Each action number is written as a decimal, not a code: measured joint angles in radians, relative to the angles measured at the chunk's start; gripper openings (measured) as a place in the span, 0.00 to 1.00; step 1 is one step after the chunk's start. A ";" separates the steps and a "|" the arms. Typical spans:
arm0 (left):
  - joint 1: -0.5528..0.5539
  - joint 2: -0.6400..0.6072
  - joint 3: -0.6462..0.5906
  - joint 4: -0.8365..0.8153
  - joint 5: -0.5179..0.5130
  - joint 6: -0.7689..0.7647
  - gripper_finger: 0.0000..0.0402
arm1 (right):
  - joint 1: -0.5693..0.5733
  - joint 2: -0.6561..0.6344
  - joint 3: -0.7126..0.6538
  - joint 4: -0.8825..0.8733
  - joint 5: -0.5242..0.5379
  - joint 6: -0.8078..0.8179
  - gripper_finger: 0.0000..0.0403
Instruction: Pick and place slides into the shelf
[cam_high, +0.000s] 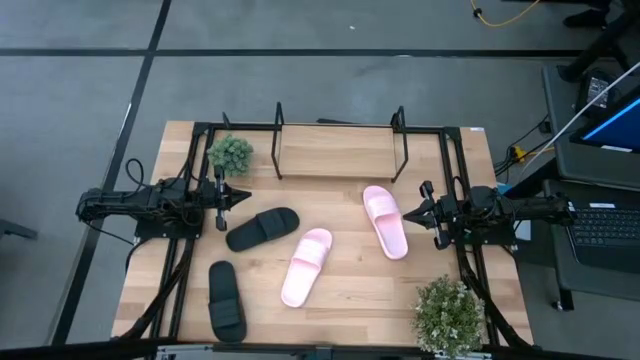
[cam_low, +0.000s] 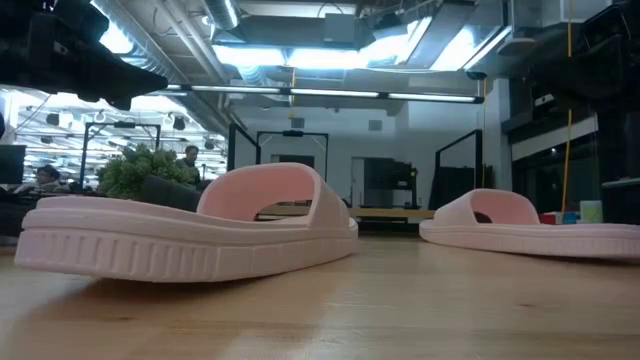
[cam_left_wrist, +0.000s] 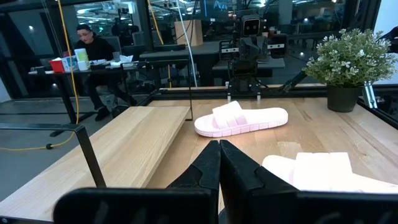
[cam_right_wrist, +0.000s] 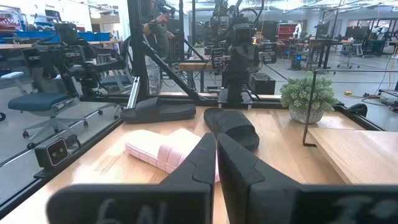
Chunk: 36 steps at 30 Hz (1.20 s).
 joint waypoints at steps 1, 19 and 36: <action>0.000 0.000 0.000 0.000 0.000 0.000 0.00 | 0.000 0.000 0.000 0.000 0.000 0.000 0.05; 0.000 0.000 0.000 0.000 0.000 0.000 0.00 | 0.000 0.002 0.000 -0.017 0.001 -0.001 0.05; 0.000 0.000 0.000 0.004 0.000 -0.006 0.00 | 0.000 0.003 0.000 -0.017 0.001 -0.001 0.05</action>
